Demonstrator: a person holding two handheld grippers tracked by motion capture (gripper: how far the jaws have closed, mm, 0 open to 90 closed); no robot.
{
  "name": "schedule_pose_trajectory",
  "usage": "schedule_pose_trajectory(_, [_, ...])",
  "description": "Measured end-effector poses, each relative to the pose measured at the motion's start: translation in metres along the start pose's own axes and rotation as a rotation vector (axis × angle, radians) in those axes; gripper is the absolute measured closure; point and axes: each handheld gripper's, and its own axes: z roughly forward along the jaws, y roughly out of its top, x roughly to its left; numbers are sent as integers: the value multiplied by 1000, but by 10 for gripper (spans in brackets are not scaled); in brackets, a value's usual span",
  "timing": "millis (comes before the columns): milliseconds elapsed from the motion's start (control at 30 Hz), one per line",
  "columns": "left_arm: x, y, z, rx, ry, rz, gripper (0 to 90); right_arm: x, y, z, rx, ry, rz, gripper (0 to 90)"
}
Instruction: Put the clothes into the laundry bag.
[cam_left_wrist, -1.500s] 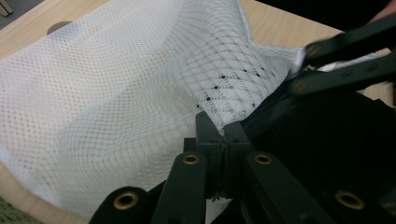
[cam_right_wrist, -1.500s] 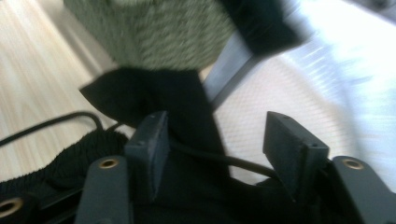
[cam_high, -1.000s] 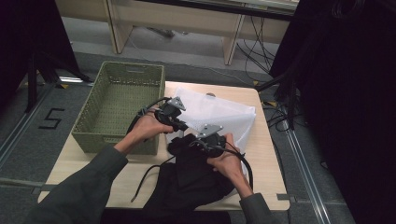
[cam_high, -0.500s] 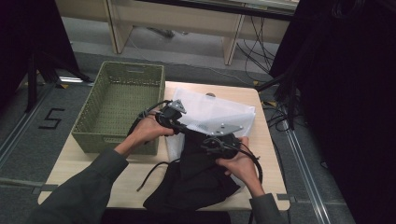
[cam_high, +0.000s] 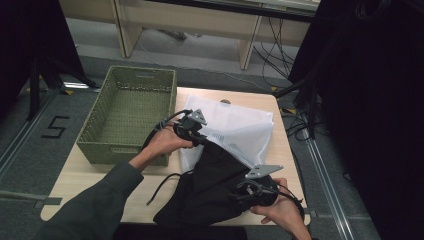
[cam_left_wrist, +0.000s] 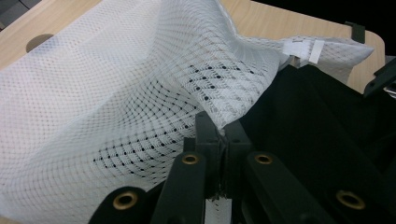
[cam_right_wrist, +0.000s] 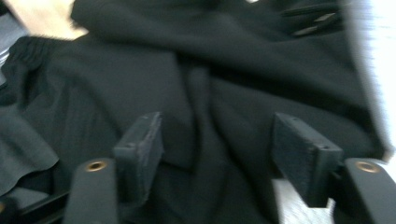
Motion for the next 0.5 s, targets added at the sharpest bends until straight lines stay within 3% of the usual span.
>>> schedule_pose_trajectory(67, [-1,1,1,0,-3,7,880,6,-2,12,44,6,-25,295])
schedule_pose_trajectory(133, [-1,1,2,-2,-7,8,880,11,-3,23,109,38,12,272])
schedule_pose_trajectory(167, [-1,1,2,2,-8,11,880,7,-6,37,128,31,-88,352])
schedule_pose_trajectory(267, [-2,1,2,2,-16,16,880,12,-8,57,220,-21,-178,709])
schedule_pose_trajectory(300, [-3,0,1,-4,-23,12,881,11,-5,57,200,-21,-230,797])
schedule_pose_trajectory(333, [-4,0,1,-4,-25,7,881,12,1,51,175,-37,-234,837])
schedule_pose_trajectory(367, [-5,0,1,-2,-30,16,882,13,6,47,154,-53,-238,847])
schedule_pose_trajectory(400, [-5,1,1,-4,-37,14,882,14,14,43,81,-94,-240,851])
schedule_pose_trajectory(467, [-6,2,1,-2,-40,21,883,10,34,31,-3,-145,-237,854])
schedule_pose_trajectory(500, [-6,2,1,-2,-40,21,883,10,34,31,-3,-145,-237,854])
